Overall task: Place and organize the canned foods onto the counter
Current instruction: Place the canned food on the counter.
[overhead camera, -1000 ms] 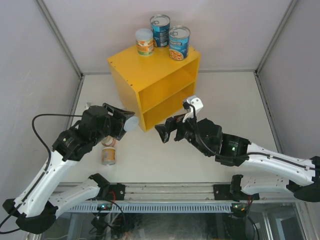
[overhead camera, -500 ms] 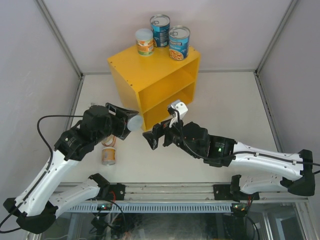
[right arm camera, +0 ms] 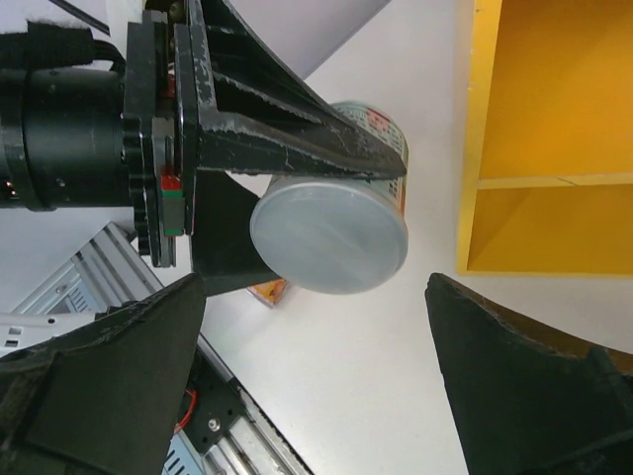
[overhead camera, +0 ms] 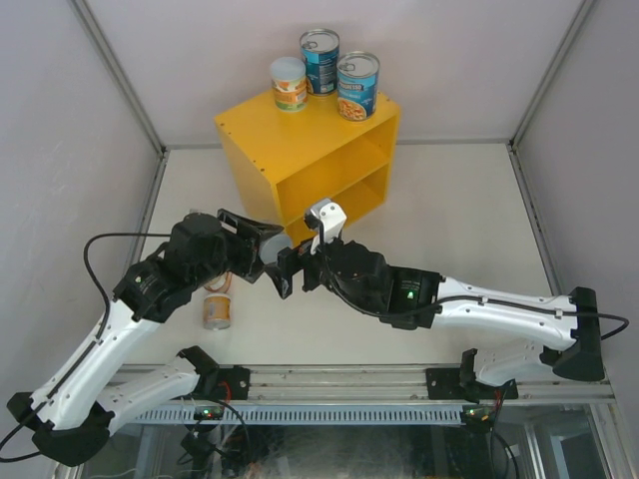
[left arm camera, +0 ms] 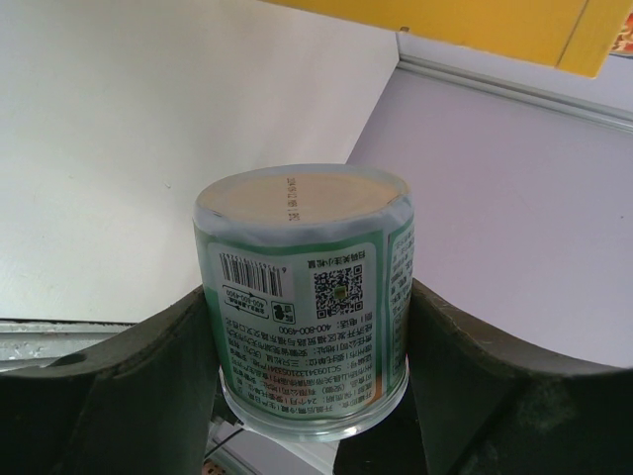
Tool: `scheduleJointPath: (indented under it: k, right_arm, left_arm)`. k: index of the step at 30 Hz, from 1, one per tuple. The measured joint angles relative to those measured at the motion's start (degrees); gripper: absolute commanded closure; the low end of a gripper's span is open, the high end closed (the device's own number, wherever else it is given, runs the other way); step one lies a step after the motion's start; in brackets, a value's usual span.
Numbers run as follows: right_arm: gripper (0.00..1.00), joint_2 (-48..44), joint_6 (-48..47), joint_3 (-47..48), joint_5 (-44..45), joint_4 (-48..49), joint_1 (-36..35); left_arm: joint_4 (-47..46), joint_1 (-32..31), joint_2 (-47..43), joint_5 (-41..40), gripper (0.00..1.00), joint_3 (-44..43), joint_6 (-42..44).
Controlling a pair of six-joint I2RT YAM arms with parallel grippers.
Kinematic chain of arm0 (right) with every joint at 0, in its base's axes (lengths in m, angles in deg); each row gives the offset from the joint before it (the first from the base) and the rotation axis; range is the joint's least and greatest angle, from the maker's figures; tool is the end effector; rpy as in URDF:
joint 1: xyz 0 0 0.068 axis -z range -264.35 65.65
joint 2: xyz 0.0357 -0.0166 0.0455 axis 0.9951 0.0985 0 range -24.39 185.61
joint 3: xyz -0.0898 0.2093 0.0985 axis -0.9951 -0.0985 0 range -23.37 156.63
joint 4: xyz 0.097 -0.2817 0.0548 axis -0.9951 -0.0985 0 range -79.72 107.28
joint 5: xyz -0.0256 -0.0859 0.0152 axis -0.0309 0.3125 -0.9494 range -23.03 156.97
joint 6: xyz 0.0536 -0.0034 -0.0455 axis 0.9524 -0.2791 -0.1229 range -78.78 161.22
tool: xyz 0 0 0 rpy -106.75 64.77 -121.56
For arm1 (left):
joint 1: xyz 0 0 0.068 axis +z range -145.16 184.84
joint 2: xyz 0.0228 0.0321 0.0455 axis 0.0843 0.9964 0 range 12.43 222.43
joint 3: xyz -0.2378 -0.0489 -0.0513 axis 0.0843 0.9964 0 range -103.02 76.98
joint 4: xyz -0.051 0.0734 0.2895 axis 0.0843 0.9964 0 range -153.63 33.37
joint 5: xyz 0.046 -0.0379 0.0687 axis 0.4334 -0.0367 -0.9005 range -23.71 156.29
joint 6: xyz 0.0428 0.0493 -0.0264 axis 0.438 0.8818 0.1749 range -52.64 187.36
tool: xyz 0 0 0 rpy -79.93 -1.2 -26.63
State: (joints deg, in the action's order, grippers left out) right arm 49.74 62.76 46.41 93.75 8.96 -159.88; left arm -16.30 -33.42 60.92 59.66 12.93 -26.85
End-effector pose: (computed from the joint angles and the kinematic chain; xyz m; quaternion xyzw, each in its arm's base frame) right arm 0.1175 0.3516 0.3532 -0.2158 0.7425 0.3357 0.5380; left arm 0.1894 -0.1407 0.3582 -0.4340 0.7571 -0.4242 0.2419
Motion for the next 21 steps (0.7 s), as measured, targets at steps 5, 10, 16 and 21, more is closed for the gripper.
scheduleJointPath:
  k: [5, 10, 16, 21]
  right_arm:
    - [0.08, 1.22, -1.18, 1.25, 1.03, 0.02, 0.0]
    - [0.07, 2.21, -1.9, 2.14, 2.1, 0.0, -0.02]
    - [0.07, 3.32, -2.54, 2.16, 2.73, 0.0, 0.0]
    - [0.07, 4.76, -2.75, 2.36, 2.73, 0.11, 0.04]
  left_arm:
    - [-0.22, -0.2, -0.04, 1.07, 1.0, 0.35, -0.98]
    - [-0.61, -0.28, -0.07, 1.55, 1.0, 0.35, -1.81]
    - [-1.16, -0.44, -0.13, 2.47, 1.0, 0.35, -2.73]
    - [-1.64, -0.48, -0.28, 2.56, 1.0, 0.35, -2.95]
